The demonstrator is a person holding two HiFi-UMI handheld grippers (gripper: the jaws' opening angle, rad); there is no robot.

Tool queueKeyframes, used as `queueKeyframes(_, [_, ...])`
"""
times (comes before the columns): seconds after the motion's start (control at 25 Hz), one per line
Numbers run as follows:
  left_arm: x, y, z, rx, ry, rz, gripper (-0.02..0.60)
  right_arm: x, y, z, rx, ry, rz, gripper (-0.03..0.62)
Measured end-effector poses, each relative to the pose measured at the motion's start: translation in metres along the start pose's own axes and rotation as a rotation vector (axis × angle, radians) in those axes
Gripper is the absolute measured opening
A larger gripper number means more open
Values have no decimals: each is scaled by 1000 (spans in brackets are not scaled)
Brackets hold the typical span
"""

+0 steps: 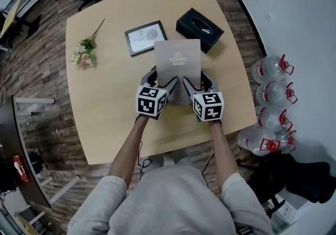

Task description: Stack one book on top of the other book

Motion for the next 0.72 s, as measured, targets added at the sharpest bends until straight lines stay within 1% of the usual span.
queueKeyframes(0.52, [-12, 14, -20, -8, 53, 52, 345, -15, -11, -21, 4, 74, -67, 282])
queueKeyframes(0.72, [-20, 18, -29, -2, 83, 81, 348, -22, -17, -29, -4, 121, -91, 282])
Point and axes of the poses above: the fingertips, and each gripper's own axes: z backward along the fingers, y to its left, x out of its top, the point moved 3 cm from there along z, backward along the fingers, and after that the axes turned 12 degrees about -y, right-handed, at the moved point
